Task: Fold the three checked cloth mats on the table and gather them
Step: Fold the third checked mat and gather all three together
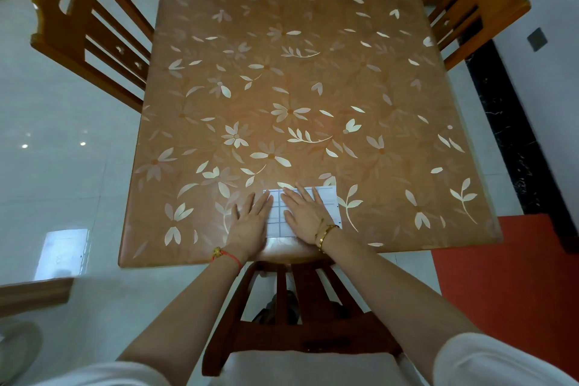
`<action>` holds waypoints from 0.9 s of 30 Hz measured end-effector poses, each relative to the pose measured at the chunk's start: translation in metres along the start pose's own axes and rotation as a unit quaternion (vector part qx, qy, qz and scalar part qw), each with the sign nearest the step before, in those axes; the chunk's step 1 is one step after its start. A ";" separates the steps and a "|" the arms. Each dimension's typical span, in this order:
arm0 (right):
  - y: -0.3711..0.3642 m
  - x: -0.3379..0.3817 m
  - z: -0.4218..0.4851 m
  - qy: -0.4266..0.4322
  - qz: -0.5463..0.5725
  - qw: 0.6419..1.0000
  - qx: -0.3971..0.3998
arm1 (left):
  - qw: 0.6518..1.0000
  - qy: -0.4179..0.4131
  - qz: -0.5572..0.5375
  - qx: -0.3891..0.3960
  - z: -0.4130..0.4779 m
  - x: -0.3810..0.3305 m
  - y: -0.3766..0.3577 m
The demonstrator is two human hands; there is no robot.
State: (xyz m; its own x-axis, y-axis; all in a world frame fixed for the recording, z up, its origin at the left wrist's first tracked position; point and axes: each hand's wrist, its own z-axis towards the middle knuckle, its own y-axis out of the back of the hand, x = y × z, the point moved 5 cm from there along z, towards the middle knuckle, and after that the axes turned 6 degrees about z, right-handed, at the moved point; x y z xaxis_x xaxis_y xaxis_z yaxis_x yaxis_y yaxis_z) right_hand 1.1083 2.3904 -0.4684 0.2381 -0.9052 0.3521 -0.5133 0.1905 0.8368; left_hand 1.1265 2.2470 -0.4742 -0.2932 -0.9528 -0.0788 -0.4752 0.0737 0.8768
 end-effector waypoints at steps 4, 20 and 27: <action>0.000 -0.003 0.000 -0.005 -0.003 1.000 0.006 | 0.997 0.005 -0.048 -0.065 -0.007 0.002 0.004; -0.006 0.006 -0.022 0.064 -0.038 0.997 -0.024 | 0.979 -0.005 -0.121 -0.162 -0.045 0.008 0.010; -0.041 0.000 -0.061 0.101 -0.074 0.992 0.019 | 0.992 0.029 -0.077 -0.092 -0.037 -0.004 0.003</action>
State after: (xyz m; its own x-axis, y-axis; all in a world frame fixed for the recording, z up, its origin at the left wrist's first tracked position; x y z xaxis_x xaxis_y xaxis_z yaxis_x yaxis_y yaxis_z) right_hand 1.1798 2.4063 -0.4772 0.4716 -0.8270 0.3061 -0.4896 0.0431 0.8709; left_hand 1.1567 2.2402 -0.4537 -0.1786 -0.9643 -0.1954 -0.3497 -0.1234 0.9287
